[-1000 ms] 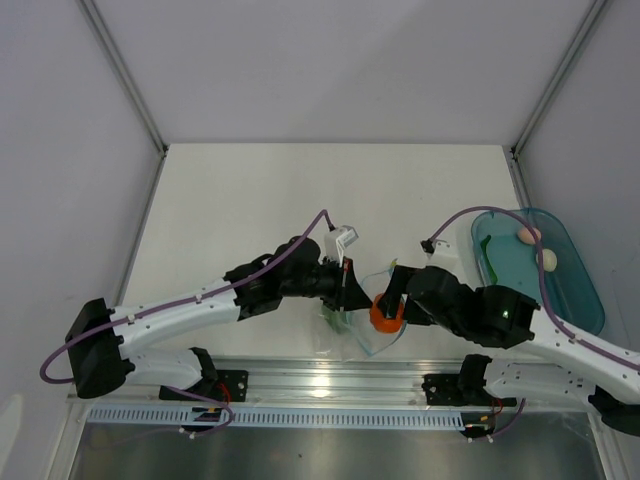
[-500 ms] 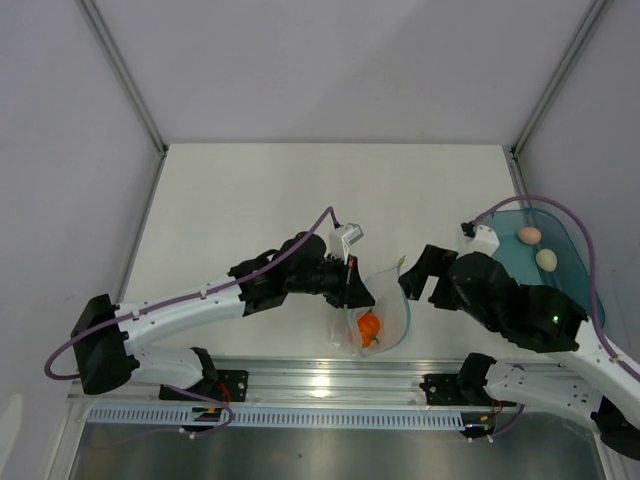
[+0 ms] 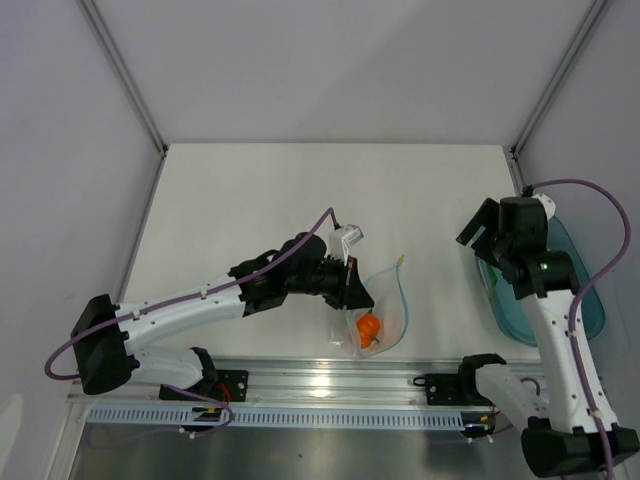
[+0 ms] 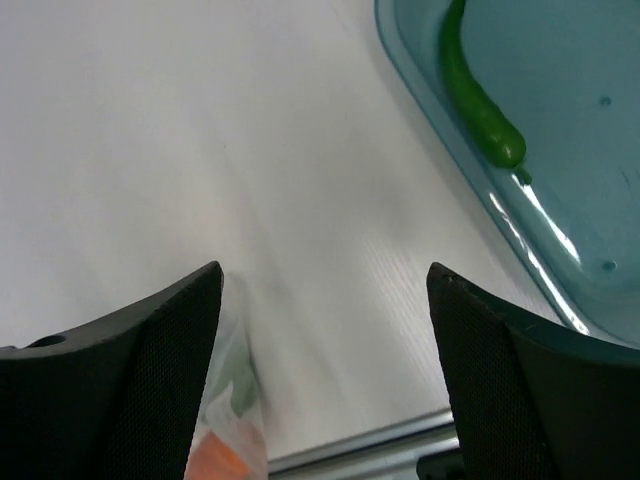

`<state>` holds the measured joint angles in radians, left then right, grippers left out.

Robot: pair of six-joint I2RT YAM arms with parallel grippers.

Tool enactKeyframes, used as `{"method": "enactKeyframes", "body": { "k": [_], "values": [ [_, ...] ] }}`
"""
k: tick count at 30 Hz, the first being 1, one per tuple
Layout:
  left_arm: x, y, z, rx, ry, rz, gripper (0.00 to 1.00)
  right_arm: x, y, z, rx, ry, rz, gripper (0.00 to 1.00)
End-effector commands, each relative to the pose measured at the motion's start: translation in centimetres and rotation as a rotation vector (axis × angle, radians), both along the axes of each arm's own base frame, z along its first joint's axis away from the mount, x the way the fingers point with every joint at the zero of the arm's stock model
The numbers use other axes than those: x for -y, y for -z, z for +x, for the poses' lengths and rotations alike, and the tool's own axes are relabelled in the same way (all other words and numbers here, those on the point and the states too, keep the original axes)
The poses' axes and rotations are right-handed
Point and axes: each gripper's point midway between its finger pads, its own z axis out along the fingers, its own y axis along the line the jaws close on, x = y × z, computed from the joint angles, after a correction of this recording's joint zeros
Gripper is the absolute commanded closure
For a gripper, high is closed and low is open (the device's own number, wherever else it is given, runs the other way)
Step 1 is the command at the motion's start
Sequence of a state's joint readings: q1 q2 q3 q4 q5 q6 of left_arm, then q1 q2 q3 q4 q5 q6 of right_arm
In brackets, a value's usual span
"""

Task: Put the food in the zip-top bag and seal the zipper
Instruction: Pick up the fake vegetable from the bin.

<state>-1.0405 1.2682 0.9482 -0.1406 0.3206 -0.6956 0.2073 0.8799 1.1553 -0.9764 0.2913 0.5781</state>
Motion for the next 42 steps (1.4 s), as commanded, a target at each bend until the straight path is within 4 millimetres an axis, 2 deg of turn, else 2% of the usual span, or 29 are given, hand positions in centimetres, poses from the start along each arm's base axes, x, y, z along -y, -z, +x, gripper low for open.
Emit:
{"method": "enactKeyframes", "body": {
  "k": [1, 4, 7, 9, 12, 14, 15, 18, 22, 24, 29, 31, 32, 33, 39, 42],
  "values": [
    [-0.1, -1.0, -0.4, 0.034, 0.032, -0.016, 0.99, 1.1, 0.7, 3.5, 0.029, -0.033, 0.068, 0.17],
    [-0.2, -0.6, -0.5, 0.033, 0.04, 0.01, 0.99, 3.6, 1.8, 5.3, 0.042, 0.036, 0.136, 0.2],
    [-0.3, -0.2, -0.5, 0.022, 0.047, 0.026, 0.99, 5.5, 3.9, 7.0, 0.014, 0.085, 0.157, 0.22],
    [-0.4, 0.6, -0.4, 0.008, 0.047, 0.05, 0.99, 7.1, 6.0, 7.9, -0.031, 0.131, 0.153, 0.23],
    [-0.1, 0.6, -0.3, 0.001, 0.063, 0.066, 1.0, 8.6, 8.6, 8.9, -0.081, 0.169, 0.136, 0.23],
    [0.0, 0.7, -0.3, -0.014, 0.079, 0.08, 0.99, 8.9, 10.0, 9.5, -0.108, 0.16, 0.131, 0.22],
    [0.3, 0.2, -0.1, -0.014, 0.083, 0.078, 0.99, 9.0, 11.5, 10.0, -0.144, 0.146, 0.13, 0.21],
    [0.8, 0.3, 0.2, -0.041, 0.097, 0.095, 0.99, 9.8, 14.2, 10.7, -0.201, 0.158, 0.121, 0.2],
    [1.5, 0.5, 0.6, -0.064, 0.097, 0.123, 0.99, 10.9, 16.7, 11.3, -0.235, 0.191, 0.125, 0.2],
    [1.5, 0.9, 0.8, -0.075, 0.09, 0.142, 0.99, 11.6, 17.3, 11.7, -0.233, 0.214, 0.101, 0.21],
    [2.3, 1.6, 1.2, -0.118, 0.071, 0.164, 0.99, 11.9, 20.0, 12.0, -0.282, 0.194, 0.084, 0.21],
    [2.7, 1.5, 1.3, -0.138, 0.069, 0.157, 0.99, 12.0, 20.6, 12.1, -0.296, 0.192, 0.084, 0.21],
    [3.0, 1.7, 1.3, -0.147, 0.07, 0.157, 0.99, 11.9, 20.8, 12.0, -0.296, 0.184, 0.092, 0.25],
    [3.2, 1.7, 1.3, -0.154, 0.073, 0.149, 1.0, 11.0, 20.6, 12.3, -0.277, 0.149, 0.141, 0.26],
    [3.8, 1.0, 1.3, -0.168, 0.076, 0.128, 0.99, 9.2, 16.4, 13.5, -0.134, 0.037, 0.156, 0.21],
    [3.7, 0.9, 1.3, -0.167, 0.079, 0.13, 0.99, 9.4, 15.1, 13.2, -0.12, 0.044, 0.145, 0.16]
  ]
}}
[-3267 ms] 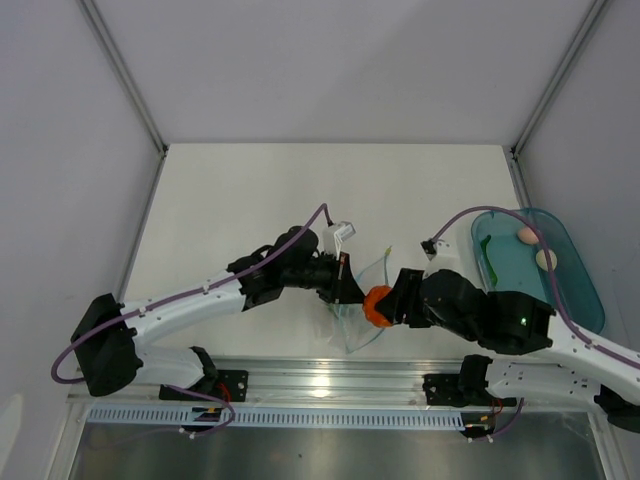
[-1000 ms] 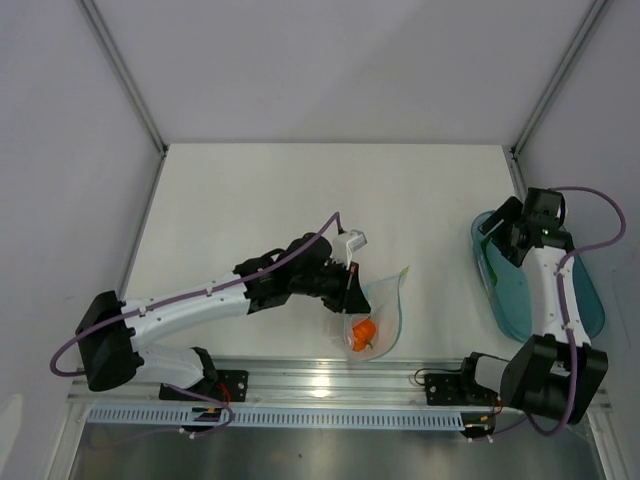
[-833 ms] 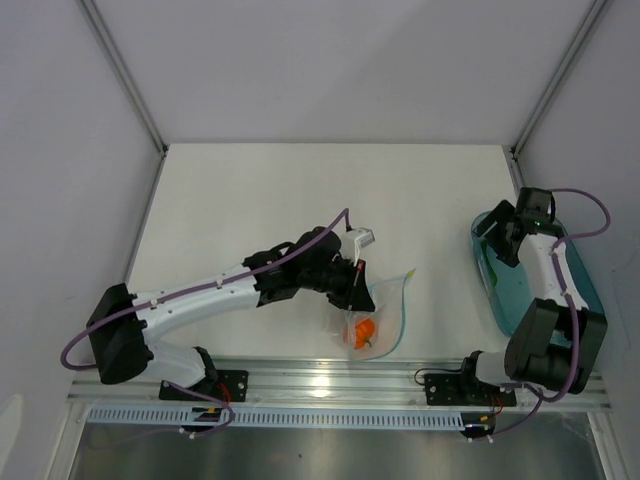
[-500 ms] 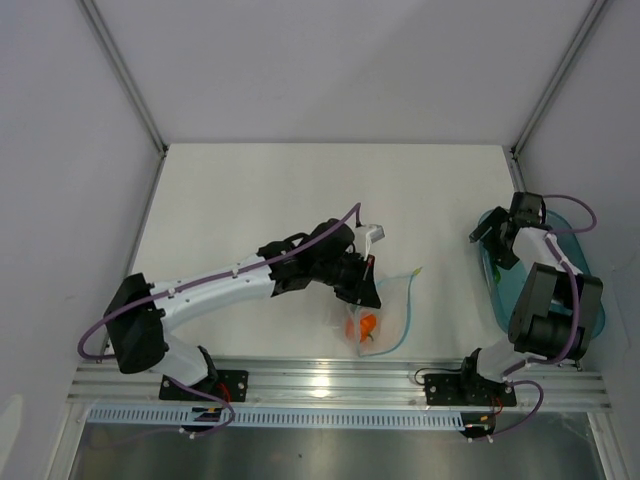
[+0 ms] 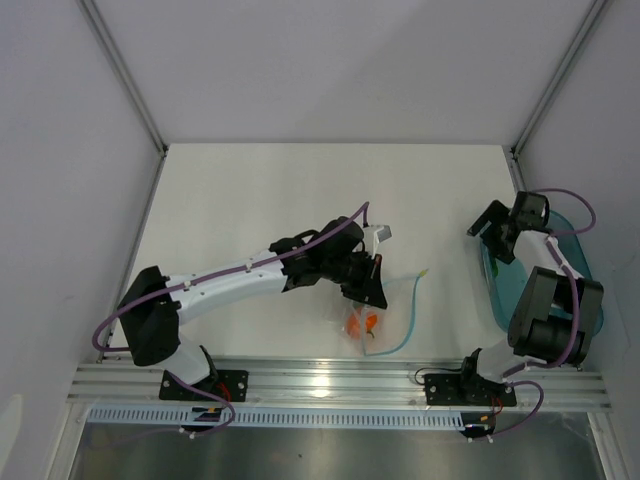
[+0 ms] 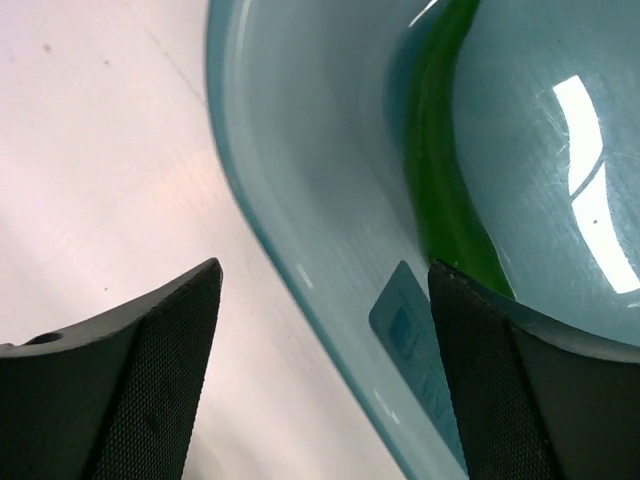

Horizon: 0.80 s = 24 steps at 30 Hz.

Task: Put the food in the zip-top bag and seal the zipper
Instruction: Pick up the fake vegetable from the bin.

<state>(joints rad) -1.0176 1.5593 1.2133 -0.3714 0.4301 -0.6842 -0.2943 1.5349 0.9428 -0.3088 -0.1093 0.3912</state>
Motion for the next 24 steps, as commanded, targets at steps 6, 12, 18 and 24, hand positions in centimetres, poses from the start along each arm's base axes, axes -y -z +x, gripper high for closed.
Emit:
{"method": "enactKeyframes", "body": {
  "k": [6, 12, 18, 24],
  "values": [
    [0.0, -2.3, 0.0, 0.01, 0.0, -0.054, 0.99, 0.6, -6.2, 0.1, 0.147, -0.007, -0.058, 0.06],
    [-0.6, -2.6, -0.1, 0.026, -0.002, -0.055, 0.99, 3.0, -6.5, 0.1, 0.101, 0.074, -0.113, 0.08],
    [-1.0, -2.5, -0.1, 0.035, -0.003, -0.044, 0.99, 4.8, -5.2, 0.2, 0.034, 0.109, -0.152, 0.11],
    [-0.9, -2.1, 0.3, 0.026, -0.001, -0.038, 0.99, 5.3, -3.0, 0.3, -0.023, 0.102, -0.16, 0.13]
  ]
}}
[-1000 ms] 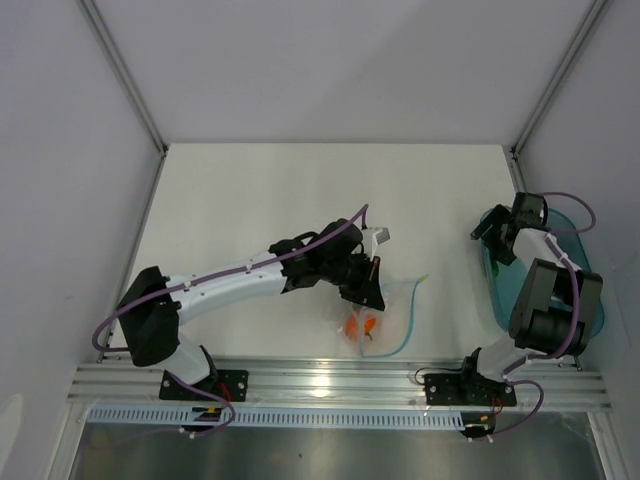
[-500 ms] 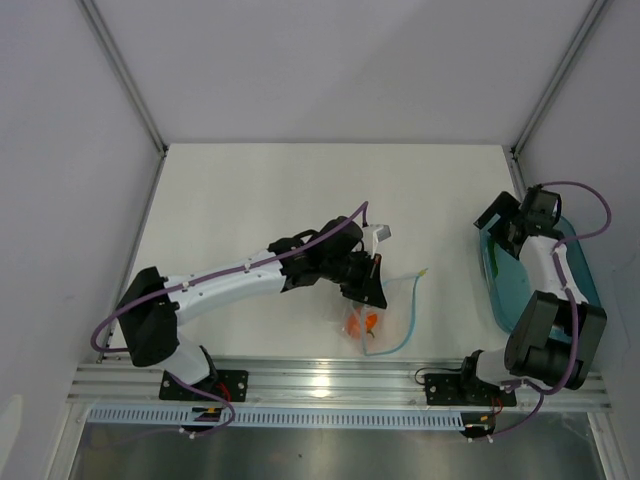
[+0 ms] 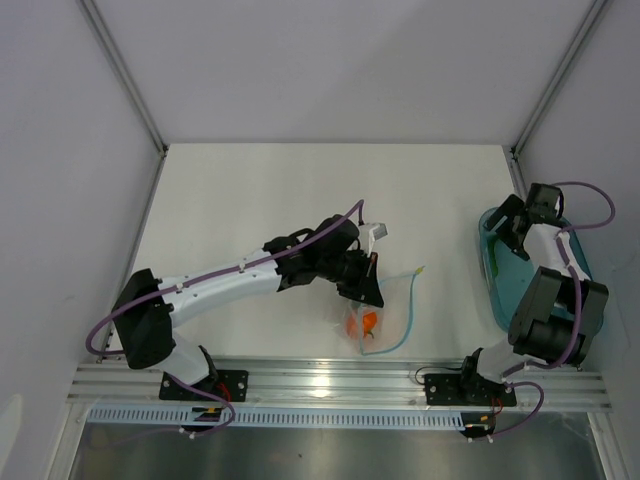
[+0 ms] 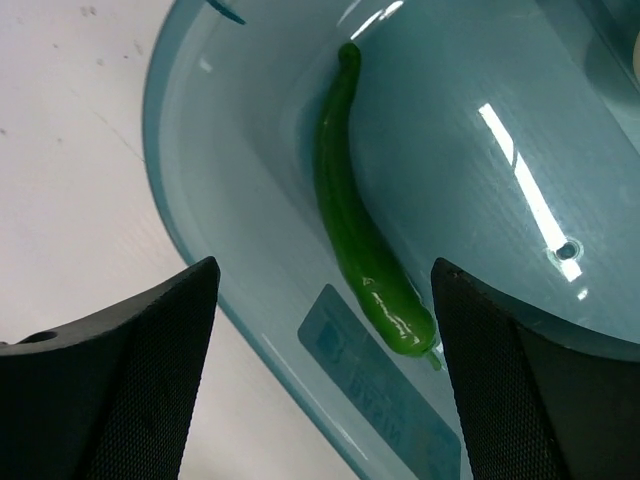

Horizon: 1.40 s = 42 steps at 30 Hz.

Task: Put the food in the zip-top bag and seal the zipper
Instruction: Pick up the fake vegetable from the bin.

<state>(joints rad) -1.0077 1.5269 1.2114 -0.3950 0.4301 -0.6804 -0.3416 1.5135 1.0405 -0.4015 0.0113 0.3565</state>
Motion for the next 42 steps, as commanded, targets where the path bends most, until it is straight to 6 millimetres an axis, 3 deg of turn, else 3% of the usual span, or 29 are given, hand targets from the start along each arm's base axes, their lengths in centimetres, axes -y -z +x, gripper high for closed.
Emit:
{"method": "enactKeyframes", "body": {
  "k": [1, 19, 28, 33, 36, 40, 42],
  "values": [
    [-0.2, -1.1, 0.2, 0.017, 0.006, -0.028, 0.99, 1.2, 0.1, 0.6, -0.017, 0.007, -0.037, 0.13],
    [0.5, -0.3, 0.0, -0.021, 0.025, -0.037, 0.99, 0.4, 5.9, -1.1, -0.147, 0.007, 0.028, 0.18],
    [1.3, -1.2, -0.3, -0.04, 0.038, -0.088, 0.99, 0.3, 8.8, -2.5, -0.218, 0.023, 0.052, 0.2],
    [1.1, -1.1, -0.4, -0.037, 0.045, -0.087, 0.99, 0.7, 8.8, -2.8, -0.216, 0.037, 0.044, 0.23],
    [1.0, -1.2, -0.4, -0.034, 0.048, -0.09, 0.99, 0.7, 8.7, -2.7, -0.204, 0.033, 0.056, 0.32],
    [0.9, -1.2, -0.4, -0.028, 0.047, -0.09, 1.0, 0.6, 9.1, -2.7, -0.204, 0.03, 0.069, 0.56],
    [0.9, -1.1, -0.5, -0.028, 0.049, -0.091, 0.99, 0.2, 9.1, -2.5, -0.192, 0.015, 0.091, 0.6]
  ]
}}
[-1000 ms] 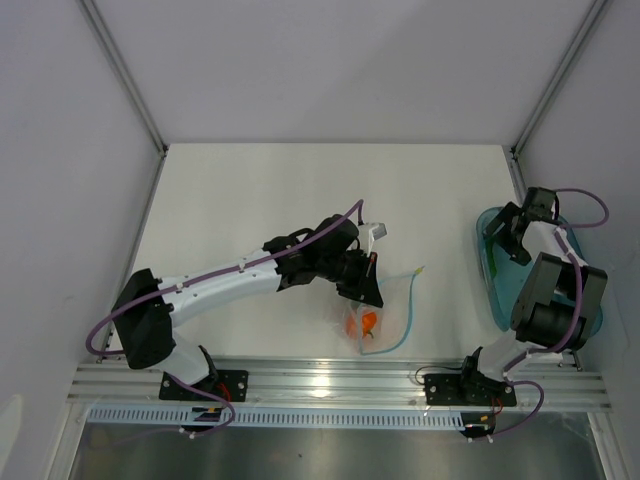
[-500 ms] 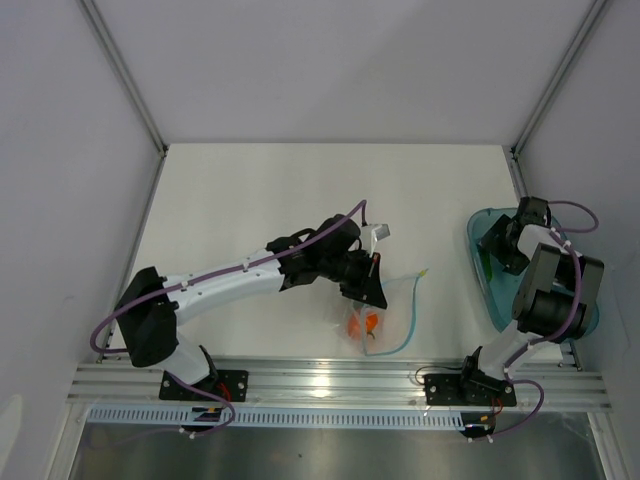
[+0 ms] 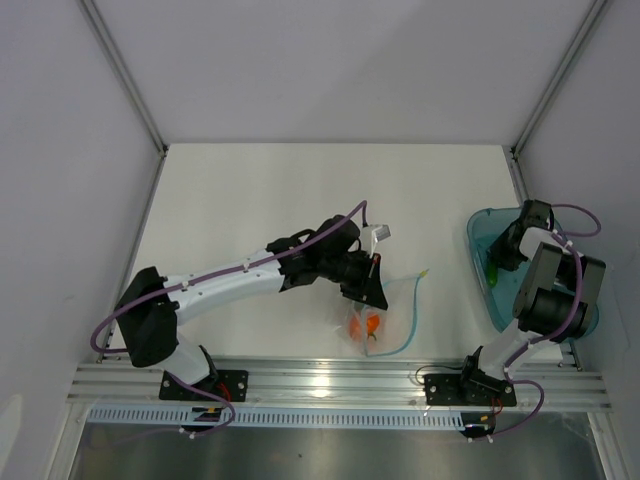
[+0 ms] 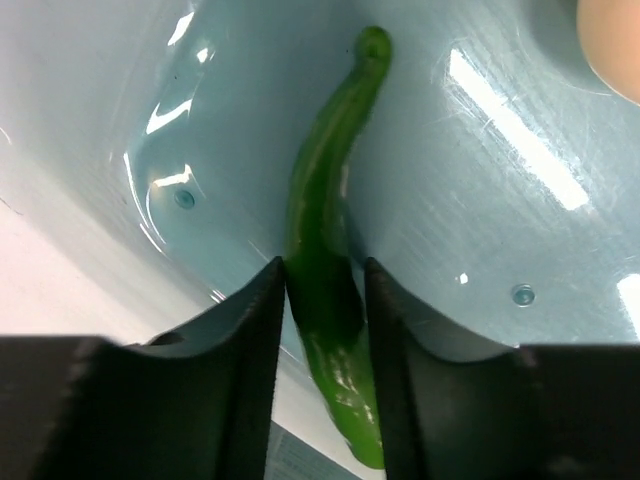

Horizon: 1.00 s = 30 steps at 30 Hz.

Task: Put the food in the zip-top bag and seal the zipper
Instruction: Pick up the fake vegetable from the bin.

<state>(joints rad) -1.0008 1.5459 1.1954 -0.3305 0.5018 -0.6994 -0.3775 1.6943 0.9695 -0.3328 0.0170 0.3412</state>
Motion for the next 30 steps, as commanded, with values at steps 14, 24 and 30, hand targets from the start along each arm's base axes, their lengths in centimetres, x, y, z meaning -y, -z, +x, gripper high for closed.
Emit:
{"method": "enactKeyframes", "body": {
  "k": [14, 24, 30],
  "values": [
    [0.1, -2.0, -0.6, 0.006, 0.012, -0.111, 1.0, -1.1, -8.5, 0.0, 0.235, 0.004, -0.053, 0.94],
    [0.1, -2.9, -0.8, 0.009, 0.01, -0.158, 0.99, -8.0, -21.5, -0.5, 0.471, -0.22, -0.11, 0.98],
    [0.6, -4.0, -0.6, 0.025, 0.011, -0.195, 1.0, -15.3, -26.9, -3.0, 0.614, -0.456, 0.099, 0.99]
  ]
}}
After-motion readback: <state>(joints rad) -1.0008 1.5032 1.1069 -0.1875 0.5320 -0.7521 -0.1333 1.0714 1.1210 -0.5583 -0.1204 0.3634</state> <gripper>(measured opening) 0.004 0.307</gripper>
